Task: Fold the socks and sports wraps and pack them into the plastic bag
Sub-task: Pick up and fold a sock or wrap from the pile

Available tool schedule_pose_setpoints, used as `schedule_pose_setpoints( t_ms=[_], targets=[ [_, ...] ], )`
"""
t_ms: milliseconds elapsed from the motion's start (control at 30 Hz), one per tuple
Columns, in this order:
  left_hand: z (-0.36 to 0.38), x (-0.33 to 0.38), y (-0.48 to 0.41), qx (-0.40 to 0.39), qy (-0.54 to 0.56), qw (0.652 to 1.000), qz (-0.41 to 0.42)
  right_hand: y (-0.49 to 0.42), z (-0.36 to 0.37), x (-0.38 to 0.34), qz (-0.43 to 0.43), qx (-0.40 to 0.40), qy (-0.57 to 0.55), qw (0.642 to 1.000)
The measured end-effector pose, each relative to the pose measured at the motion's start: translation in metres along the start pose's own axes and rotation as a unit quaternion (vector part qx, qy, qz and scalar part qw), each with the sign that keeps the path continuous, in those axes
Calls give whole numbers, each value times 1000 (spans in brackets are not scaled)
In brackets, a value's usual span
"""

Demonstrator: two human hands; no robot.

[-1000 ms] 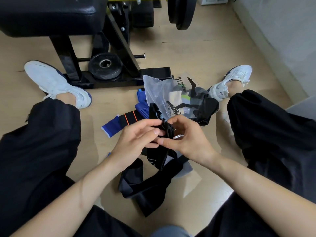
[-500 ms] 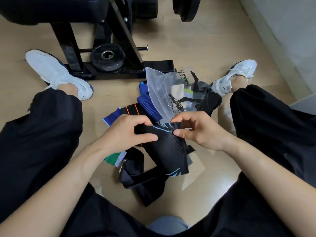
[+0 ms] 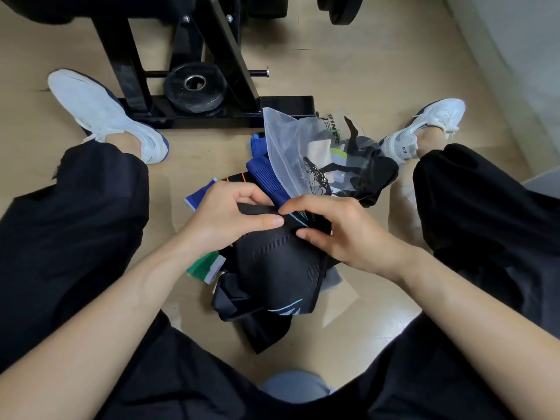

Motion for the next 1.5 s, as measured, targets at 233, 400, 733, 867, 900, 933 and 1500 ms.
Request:
schedule_pose_setpoints(
  t_ms=[233,400,733,867,900,933,1500],
  targets=[
    [-5,-11,-4,15,84,996,-26,4,1,21,80,-25,-59,995],
    [-3,-16,-3,-1,150,988,-43,8,-21,29,112,69,-164,978],
    [-3,-2,3,67,-63,995,21,10,-21,58,183,51,-146,971],
    [-2,11,9,99,-152,980,76,11,-22,65,208,59,-158,963],
    [-1,14,10,97,-158,978,92,13,-22,69,222,67,-176,957],
    [1,18,12,89,-162,976,112,16,-22,74,238,78,-202,947],
    [45,36,26,-23,-114,962,245,18,-14,77,274,150,-459,832]
  ],
)
Point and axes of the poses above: each hand's wrist, its own y-axis away from the middle knuckle, its own z-axis out of the palm, x = y × z, the point moved 9 cm from there along -y, towards the middle knuckle, and after that the axes turned 1 degree about -x, right-handed, at the moved point
